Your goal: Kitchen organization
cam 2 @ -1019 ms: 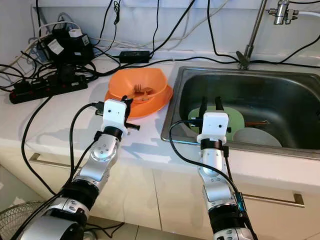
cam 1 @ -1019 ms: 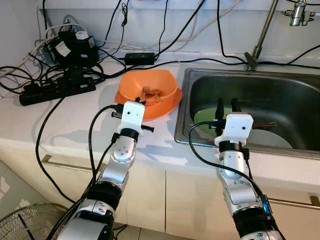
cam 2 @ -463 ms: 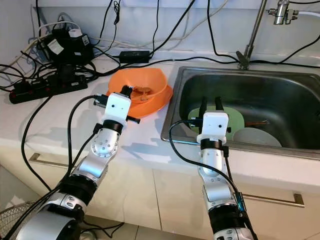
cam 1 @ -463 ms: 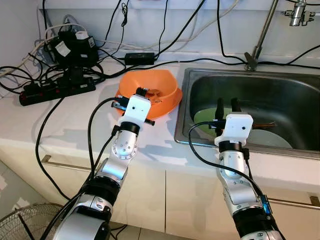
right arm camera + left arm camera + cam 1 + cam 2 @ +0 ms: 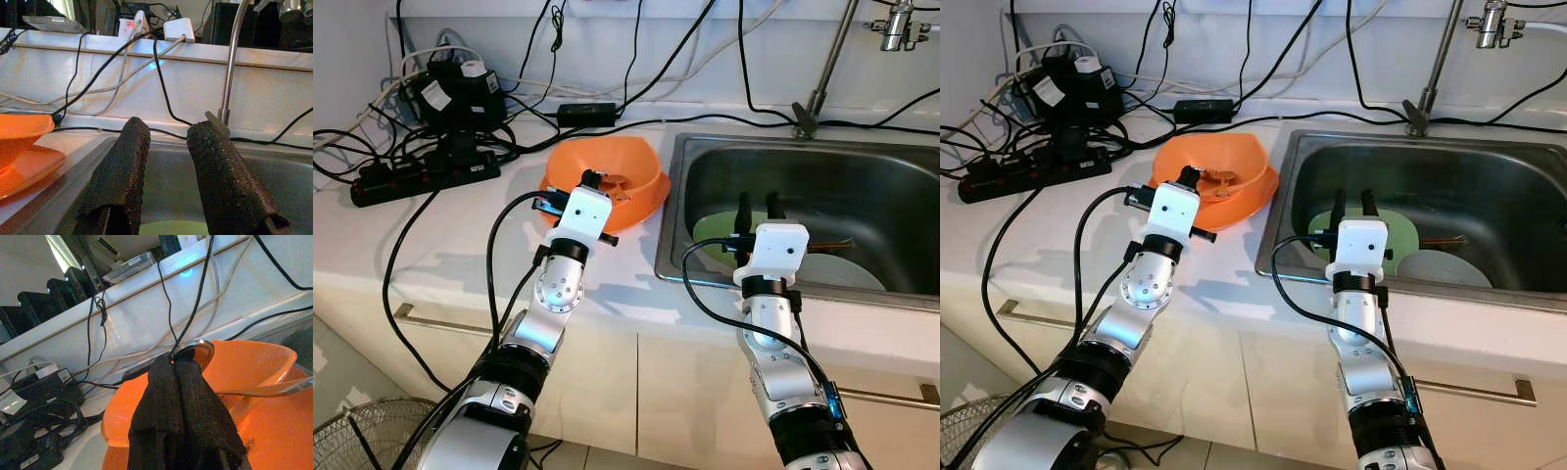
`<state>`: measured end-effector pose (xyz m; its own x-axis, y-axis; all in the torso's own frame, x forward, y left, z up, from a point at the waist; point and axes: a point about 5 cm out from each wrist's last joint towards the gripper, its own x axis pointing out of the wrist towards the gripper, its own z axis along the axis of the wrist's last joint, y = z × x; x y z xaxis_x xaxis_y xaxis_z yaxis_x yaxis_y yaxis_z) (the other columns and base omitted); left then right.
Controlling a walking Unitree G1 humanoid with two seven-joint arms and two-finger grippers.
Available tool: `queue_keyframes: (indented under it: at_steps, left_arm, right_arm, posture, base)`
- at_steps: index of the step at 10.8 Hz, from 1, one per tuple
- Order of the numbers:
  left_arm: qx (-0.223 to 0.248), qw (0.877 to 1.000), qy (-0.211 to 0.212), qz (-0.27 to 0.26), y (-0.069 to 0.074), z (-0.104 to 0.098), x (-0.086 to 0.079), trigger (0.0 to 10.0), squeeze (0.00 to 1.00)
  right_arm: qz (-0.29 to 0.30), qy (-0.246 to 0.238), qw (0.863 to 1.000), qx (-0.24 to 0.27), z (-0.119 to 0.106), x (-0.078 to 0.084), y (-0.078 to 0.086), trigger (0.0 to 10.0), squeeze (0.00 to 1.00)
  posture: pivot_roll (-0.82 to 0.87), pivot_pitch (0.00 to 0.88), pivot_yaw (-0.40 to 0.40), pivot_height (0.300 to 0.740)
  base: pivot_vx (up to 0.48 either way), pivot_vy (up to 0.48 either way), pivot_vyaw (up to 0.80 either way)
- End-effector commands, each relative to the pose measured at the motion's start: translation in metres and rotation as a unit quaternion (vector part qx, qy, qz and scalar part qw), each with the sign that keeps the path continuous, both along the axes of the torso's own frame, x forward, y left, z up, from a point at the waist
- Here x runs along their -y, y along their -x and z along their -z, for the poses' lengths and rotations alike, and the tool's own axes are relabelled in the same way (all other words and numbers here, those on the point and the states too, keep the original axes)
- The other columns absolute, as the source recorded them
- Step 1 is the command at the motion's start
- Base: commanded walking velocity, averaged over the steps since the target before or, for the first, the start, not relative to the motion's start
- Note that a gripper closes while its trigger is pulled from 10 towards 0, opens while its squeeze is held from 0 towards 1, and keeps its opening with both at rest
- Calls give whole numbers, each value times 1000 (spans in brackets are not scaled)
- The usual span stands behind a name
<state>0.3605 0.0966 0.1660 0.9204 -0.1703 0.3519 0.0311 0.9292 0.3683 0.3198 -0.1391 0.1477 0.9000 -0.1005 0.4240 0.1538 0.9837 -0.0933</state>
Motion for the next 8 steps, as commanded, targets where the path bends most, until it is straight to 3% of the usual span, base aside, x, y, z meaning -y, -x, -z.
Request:
queue_keyframes:
  at_steps: [1, 3, 4, 6, 7, 8]
  left_arm:
    - [0, 1000, -4, -9, -1, -1, -2, 10000, 0]
    - [-6, 1000, 4, -11, -1, 1, -3, 10000, 0]
    - [-6, 1000, 13, -9, 0, 2, -3, 10000, 1000]
    - [-10, 1000, 17, -15, 0, 3, -5, 10000, 1000]
    - [-13, 1000, 17, -14, 1, 5, -6, 10000, 0]
    - [-14, 1000, 18, -14, 1, 5, -6, 10000, 0]
  right_arm:
    - [0, 0, 1000, 2, -3, 0, -3, 10000, 0]
    - [-1, 0, 1000, 2, -3, 0, -4, 10000, 0]
    - [-2, 0, 1000, 1, -3, 0, -4, 10000, 0]
    - [-2, 1, 1000, 0, -2, 0, -3, 10000, 0]
    - [-3, 1, 1000, -1, -2, 0, -3, 10000, 0]
    - [-4, 1, 1000, -1, -2, -1, -4, 10000, 0]
  posture:
    - [23, 0, 62, 740]
    - [20, 0, 62, 740]
    - [21, 0, 59, 740]
    - [23, 0, 57, 740]
    - [24, 0, 56, 740]
    - [25, 0, 56, 740]
  base:
    - [0, 0, 0]
    - [0, 0, 0]
    - [0, 0, 0]
    - [0, 0, 0]
    - [0, 0, 0]
    - [0, 0, 0]
